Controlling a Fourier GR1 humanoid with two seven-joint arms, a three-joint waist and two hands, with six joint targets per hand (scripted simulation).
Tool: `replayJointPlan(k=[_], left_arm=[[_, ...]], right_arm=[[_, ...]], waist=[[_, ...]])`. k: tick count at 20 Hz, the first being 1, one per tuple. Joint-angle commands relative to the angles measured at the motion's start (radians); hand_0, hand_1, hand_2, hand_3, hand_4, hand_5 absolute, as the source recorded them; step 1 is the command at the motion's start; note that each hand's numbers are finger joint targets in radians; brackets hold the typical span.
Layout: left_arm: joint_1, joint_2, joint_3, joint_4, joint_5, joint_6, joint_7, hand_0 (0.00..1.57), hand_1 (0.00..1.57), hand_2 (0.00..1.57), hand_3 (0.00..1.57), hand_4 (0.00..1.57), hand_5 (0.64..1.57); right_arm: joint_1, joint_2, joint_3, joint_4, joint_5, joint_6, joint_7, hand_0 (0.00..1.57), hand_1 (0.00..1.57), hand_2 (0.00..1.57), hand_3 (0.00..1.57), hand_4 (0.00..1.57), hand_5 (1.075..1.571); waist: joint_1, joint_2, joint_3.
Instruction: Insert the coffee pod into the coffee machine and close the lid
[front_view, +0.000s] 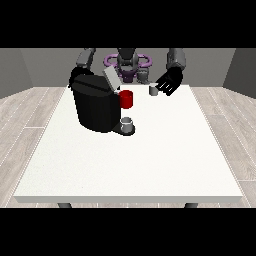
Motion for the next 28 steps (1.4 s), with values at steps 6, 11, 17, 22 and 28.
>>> replayJointPlan(k=[6,11,17,22,28], left_arm=[[-0.173,0.042,0.050,-0.019,-0.003,-0.025,0.088,1.02,1.02,1.21,1.23,0.50,1.571],[-0.217,0.109,0.113,0.027,0.035,-0.074,0.101,1.24,1.24,1.26,1.20,0.48,1.571],[-0.327,0.092,0.099,0.004,0.017,-0.087,0.154,1.28,1.28,1.33,1.27,0.52,1.571],[-0.301,0.100,0.101,0.032,-0.009,-0.032,0.106,1.26,1.26,1.30,1.24,0.49,1.571],[-0.294,0.022,0.066,0.009,-0.021,-0.064,0.169,1.28,1.28,1.31,1.22,0.50,1.571]], right_arm=[[-0.065,-0.003,0.008,-0.016,-0.013,0.012,-0.010,0.00,0.00,0.00,0.00,0.50,1.571],[-0.036,-0.022,0.056,-0.102,-0.005,0.022,0.057,0.00,0.00,0.00,0.00,0.51,1.571],[-0.110,-0.033,0.007,-0.067,-0.010,-0.001,0.019,0.00,0.00,0.00,0.00,0.51,1.571],[-0.072,0.006,0.080,-0.145,0.043,-0.038,0.060,0.00,0.00,0.00,0.00,0.52,1.571],[-0.066,-0.047,-0.019,-0.055,-0.020,0.003,-0.004,0.00,0.00,0.00,0.00,0.52,1.571]], waist=[[-0.059,0.056,0.0001],[-0.120,0.060,-0.0003],[-0.126,0.119,0.0002],[-0.168,0.143,-0.0004],[-0.112,0.110,0.0003]])
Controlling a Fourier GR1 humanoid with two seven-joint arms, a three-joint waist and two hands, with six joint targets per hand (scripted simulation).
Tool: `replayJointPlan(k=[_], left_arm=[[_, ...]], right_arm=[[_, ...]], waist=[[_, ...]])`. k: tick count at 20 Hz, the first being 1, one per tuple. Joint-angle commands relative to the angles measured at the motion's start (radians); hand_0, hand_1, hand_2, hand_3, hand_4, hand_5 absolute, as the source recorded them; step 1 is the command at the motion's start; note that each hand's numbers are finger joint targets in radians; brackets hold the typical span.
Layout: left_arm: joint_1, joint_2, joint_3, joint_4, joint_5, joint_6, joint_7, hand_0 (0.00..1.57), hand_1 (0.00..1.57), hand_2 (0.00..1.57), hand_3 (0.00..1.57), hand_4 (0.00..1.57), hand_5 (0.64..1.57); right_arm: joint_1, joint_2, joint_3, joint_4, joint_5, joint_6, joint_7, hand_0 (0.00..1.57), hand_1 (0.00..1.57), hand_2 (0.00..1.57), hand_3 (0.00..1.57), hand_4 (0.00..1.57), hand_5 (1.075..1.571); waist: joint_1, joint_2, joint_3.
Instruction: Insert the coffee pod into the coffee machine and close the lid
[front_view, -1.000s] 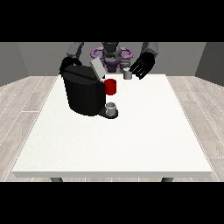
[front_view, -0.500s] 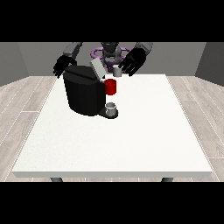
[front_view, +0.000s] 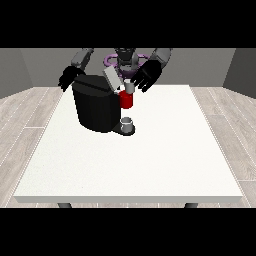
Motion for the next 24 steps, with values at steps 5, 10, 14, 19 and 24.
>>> replayJointPlan(k=[5,10,14,19,24], left_arm=[[-0.035,-0.019,-0.008,0.011,-0.014,-0.022,0.017,1.23,1.23,1.28,1.21,0.51,1.571],[0.020,-0.024,0.000,0.031,-0.024,0.030,-0.037,1.18,1.18,1.25,1.18,0.49,1.571],[-0.009,-0.028,-0.002,0.026,-0.024,0.002,-0.028,1.20,1.20,1.27,1.20,0.50,1.571],[-0.011,-0.031,-0.004,0.025,-0.037,0.014,-0.020,1.16,1.16,1.24,1.18,0.49,1.571],[-0.007,-0.054,-0.006,0.039,-0.050,0.033,0.007,1.24,1.24,1.28,1.20,0.49,1.571]], right_arm=[[-0.002,0.046,0.016,0.010,0.019,-0.045,-0.013,0.00,0.00,0.00,0.00,0.54,1.571],[0.006,0.030,0.025,-0.057,0.002,-0.021,0.050,0.00,0.00,0.00,0.00,0.51,1.571],[0.016,0.046,0.016,-0.030,0.014,-0.052,0.017,0.00,0.00,0.00,0.00,0.51,1.571],[0.011,0.006,-0.009,-0.019,-0.021,0.010,-0.012,0.00,0.00,0.00,0.00,0.50,1.571],[-0.014,-0.011,-0.020,-0.037,-0.023,-0.001,0.035,0.00,0.00,0.00,0.00,0.45,1.571]], waist=[[0.007,0.013,0.0000],[-0.016,0.010,-0.0003],[-0.002,0.015,-0.0002],[-0.003,0.025,0.0000],[-0.017,0.020,-0.0002]])
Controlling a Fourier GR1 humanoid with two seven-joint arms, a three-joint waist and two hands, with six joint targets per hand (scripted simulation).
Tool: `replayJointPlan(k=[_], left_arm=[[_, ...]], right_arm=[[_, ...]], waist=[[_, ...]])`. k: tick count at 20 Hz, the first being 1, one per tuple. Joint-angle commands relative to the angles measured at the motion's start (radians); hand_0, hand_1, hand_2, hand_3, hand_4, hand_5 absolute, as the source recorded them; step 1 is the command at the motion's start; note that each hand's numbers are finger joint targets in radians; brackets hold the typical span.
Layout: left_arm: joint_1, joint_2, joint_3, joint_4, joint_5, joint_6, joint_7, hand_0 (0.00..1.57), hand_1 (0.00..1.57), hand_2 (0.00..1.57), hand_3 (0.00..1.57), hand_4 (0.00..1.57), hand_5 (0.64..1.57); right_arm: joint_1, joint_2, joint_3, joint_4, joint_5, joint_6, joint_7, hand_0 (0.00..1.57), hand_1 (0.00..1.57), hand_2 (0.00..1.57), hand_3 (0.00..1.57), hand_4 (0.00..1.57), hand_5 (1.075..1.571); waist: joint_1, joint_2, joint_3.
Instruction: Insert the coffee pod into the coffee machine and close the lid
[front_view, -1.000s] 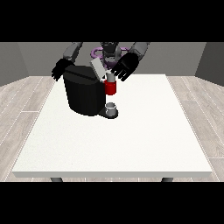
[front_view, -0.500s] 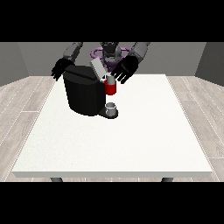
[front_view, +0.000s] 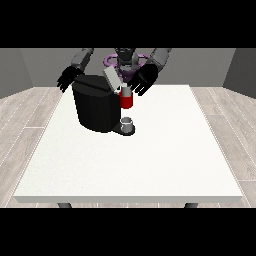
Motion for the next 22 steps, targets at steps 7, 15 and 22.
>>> replayJointPlan(k=[7,15,22], left_arm=[[0.026,0.010,0.013,0.032,-0.010,0.013,-0.027,1.21,1.21,1.24,1.12,0.46,1.571],[-0.030,0.024,-0.013,-0.004,-0.039,-0.035,-0.013,1.09,1.09,1.13,0.96,0.40,1.571],[-0.019,0.017,-0.008,0.011,-0.047,-0.023,-0.021,1.06,1.06,1.12,0.95,0.36,1.571]], right_arm=[[0.063,0.026,0.056,-0.047,0.033,-0.006,-0.006,0.00,0.00,0.00,0.00,0.44,1.571],[-0.024,0.002,-0.030,0.031,-0.010,-0.022,-0.039,0.00,0.00,0.00,0.00,0.34,1.571],[-0.028,-0.005,-0.001,-0.009,-0.001,-0.020,0.059,0.00,0.00,0.00,0.00,0.48,1.571]], waist=[[-0.033,0.020,-0.0009],[0.022,0.032,-0.0003],[0.008,-0.001,-0.0007]])
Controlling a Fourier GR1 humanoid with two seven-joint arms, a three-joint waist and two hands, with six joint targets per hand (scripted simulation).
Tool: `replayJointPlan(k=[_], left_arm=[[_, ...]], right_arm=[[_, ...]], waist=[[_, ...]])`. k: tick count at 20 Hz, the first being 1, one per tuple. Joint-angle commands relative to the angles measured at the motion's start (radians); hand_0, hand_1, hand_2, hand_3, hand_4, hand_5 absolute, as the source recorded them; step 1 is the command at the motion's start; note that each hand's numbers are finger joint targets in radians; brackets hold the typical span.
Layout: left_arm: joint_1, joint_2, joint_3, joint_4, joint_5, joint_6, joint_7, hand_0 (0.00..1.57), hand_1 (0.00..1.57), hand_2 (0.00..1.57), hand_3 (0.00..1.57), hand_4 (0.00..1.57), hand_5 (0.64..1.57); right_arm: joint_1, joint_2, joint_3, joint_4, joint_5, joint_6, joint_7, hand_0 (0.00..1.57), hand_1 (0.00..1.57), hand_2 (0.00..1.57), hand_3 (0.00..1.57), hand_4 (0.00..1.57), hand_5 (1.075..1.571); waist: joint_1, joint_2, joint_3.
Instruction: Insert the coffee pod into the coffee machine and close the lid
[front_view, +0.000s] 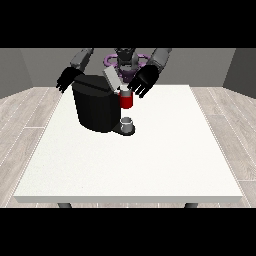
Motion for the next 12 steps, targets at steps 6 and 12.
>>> replayJointPlan(k=[6,12], left_arm=[[0.023,0.031,-0.052,0.001,-0.063,-0.024,-0.060,0.00,0.00,0.00,0.00,0.00,1.571],[0.024,-0.028,-0.069,-0.023,-0.071,-0.053,-0.005,0.00,0.00,0.00,0.00,0.00,1.571]], right_arm=[[0.053,0.043,0.033,0.001,0.027,-0.022,-0.074,0.00,0.00,0.00,0.00,0.46,1.571],[0.025,0.003,-0.024,0.075,-0.002,-0.007,-0.058,0.00,0.00,0.00,0.00,0.37,1.571]], waist=[[-0.003,0.016,-0.0004],[0.036,-0.024,-0.0001]])
